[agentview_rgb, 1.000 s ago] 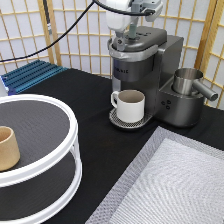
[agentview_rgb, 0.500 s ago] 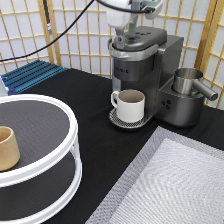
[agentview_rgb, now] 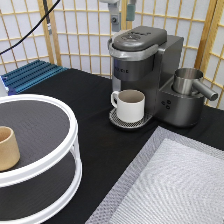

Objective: Make coffee

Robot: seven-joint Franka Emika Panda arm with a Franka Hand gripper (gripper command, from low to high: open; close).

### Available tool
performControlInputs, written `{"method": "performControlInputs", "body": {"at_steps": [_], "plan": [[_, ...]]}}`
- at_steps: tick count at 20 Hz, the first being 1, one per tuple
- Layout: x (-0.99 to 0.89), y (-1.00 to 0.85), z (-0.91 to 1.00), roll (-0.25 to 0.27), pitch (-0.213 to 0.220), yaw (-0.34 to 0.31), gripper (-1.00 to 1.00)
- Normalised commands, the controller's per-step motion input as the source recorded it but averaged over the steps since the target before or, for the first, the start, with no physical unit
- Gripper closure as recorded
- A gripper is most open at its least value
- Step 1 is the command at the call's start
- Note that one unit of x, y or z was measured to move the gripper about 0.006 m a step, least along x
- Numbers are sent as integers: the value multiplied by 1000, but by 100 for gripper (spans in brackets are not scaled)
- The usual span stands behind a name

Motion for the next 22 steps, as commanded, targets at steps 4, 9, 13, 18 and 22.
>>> {"method": "performControlInputs", "body": {"at_steps": [4, 9, 13, 18, 22], "plan": [[-105, -998, -219, 6, -34, 0, -100], [-39, -91, -31, 1, 0, -2, -100], [0, 0, 0, 0, 0, 0, -100], [0, 0, 0, 0, 0, 0, -100], [0, 0, 0, 0, 0, 0, -100]]}}
